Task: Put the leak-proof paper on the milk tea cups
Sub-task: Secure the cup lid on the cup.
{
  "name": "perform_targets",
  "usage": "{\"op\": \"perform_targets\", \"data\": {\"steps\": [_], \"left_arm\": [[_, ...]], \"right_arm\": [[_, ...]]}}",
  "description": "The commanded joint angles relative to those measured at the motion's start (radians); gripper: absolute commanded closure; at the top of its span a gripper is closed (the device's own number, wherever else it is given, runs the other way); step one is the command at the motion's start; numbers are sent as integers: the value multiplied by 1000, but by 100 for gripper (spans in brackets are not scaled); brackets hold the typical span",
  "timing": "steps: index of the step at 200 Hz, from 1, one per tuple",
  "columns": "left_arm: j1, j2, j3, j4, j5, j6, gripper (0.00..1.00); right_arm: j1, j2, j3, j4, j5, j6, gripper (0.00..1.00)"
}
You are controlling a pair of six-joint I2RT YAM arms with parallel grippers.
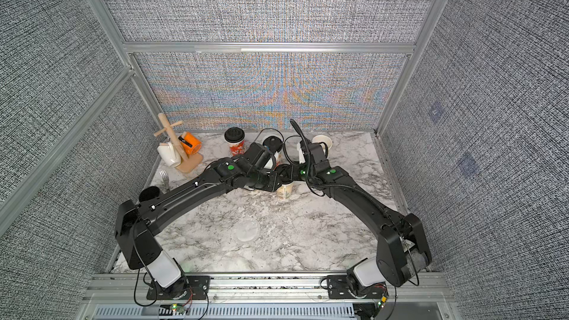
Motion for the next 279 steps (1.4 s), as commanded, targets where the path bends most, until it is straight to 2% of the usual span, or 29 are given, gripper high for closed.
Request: {"op": "perform_targets", "data": {"steps": [1, 163, 279], "left_arm": [[-2, 8, -9, 52, -16, -32, 67], [-1, -3, -68, 97, -122, -36, 70], [3, 112, 18, 30, -198, -20, 72]], "right_arm": [[8, 0, -17, -119, -4, 32, 69], [28, -54, -73, -113, 1, 74, 71], [50, -61, -91, -106, -3, 93, 71]]}}
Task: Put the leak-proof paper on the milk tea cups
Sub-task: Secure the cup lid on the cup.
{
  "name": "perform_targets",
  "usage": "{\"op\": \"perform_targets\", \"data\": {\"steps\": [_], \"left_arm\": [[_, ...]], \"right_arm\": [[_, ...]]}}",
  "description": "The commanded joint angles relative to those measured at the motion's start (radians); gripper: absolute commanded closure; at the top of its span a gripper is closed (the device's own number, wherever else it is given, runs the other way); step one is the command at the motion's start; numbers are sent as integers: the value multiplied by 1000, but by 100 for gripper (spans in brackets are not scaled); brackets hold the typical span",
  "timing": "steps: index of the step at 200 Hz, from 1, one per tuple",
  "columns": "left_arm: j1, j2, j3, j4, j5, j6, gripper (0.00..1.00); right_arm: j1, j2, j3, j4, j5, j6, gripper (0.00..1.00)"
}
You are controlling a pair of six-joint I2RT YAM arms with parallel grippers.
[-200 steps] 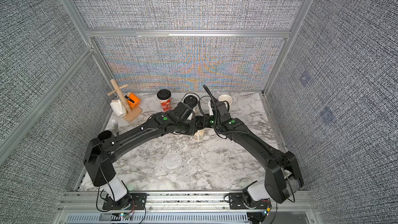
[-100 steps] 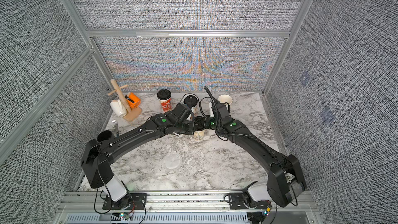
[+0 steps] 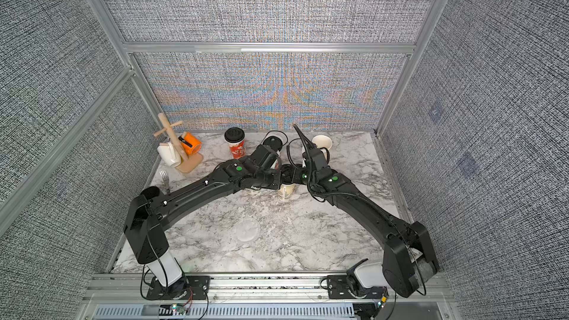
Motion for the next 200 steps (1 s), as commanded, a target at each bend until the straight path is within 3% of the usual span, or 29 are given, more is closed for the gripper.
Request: {"op": "perform_targets", "data": {"steps": [1, 51, 128, 200], "left_arm": [[6, 33, 2, -28, -92, 12, 72], [7, 66, 29, -131, -157, -3, 72], [10, 91, 6, -138, -175, 1, 73], [25, 108, 82, -174, -172, 48, 72]], "right_arm": [[20, 6, -11, -150, -104, 5, 71], [42, 8, -13, -149, -104, 14, 71], [45, 23, -31, -145, -101, 17, 71], [33, 77, -36, -137, -100, 9, 71]]}}
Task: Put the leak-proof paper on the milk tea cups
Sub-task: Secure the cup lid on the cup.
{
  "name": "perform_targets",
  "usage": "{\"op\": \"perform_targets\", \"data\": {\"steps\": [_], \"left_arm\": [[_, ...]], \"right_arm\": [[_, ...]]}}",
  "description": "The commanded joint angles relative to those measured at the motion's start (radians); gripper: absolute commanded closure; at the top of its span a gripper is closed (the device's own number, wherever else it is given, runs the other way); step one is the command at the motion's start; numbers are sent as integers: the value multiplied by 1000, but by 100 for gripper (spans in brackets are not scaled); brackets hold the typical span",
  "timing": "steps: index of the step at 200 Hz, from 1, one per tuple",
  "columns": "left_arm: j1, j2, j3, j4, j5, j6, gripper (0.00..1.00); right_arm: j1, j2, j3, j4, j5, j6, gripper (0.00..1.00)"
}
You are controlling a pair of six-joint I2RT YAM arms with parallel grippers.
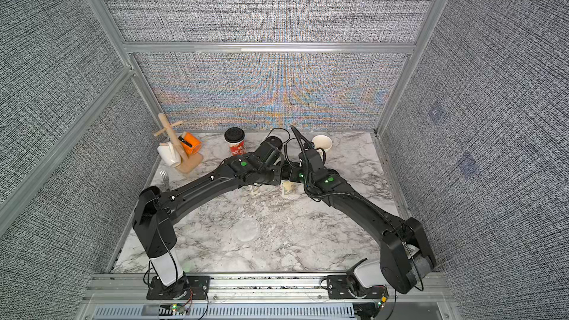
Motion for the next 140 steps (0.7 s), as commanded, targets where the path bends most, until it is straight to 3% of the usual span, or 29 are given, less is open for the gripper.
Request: {"op": "perform_targets", "data": {"steps": [1, 19, 41, 70, 140], "left_arm": [[7, 32, 10, -112, -65, 34, 72], [7, 26, 42, -128, -53, 53, 69], [7, 23, 95, -152, -40, 79, 55], [7, 26, 176, -187, -30, 110, 43], [7, 35, 288, -197, -7, 173, 38]], "right_arm": [[7, 28, -18, -238, -168, -1, 71], [3, 25, -16, -243, -165, -2, 71], [-2, 23, -5, -254, -162, -8, 71], [-12, 28, 12, -268, -160, -14, 71], [-20, 58, 47, -276, -162, -15, 71]]}}
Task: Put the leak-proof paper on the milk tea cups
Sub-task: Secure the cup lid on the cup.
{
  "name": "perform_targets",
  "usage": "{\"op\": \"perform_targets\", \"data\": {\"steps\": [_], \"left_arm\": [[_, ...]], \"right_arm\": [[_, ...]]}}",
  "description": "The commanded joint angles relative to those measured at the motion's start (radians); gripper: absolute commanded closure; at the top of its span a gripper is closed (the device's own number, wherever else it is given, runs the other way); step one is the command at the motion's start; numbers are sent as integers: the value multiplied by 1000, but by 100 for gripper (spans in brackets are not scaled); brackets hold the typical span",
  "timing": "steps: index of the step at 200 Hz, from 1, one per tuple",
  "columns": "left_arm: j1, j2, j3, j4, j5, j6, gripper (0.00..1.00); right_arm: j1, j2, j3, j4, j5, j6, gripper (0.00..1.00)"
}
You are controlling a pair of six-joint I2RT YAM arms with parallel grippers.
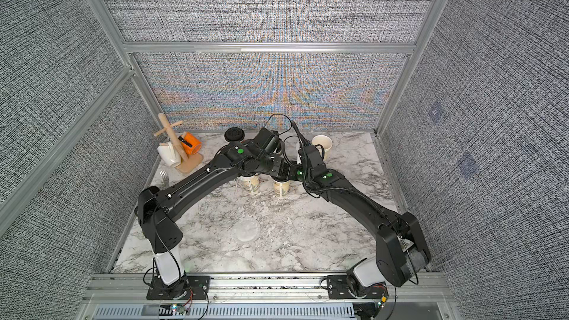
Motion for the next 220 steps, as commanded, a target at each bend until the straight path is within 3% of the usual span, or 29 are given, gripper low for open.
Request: {"op": "perform_targets", "data": {"steps": [1, 102, 220], "left_arm": [[2, 3, 16, -4, 16, 38, 38], [3, -21, -1, -28, -38, 40, 38], [8, -33, -28, -9, -55, 50, 38]], "right_arm": [[2, 23, -11, -248, -43, 1, 71], [2, 12, 121, -308, -22, -28, 69], [-25, 36, 269, -358, -17, -72, 53]]}}
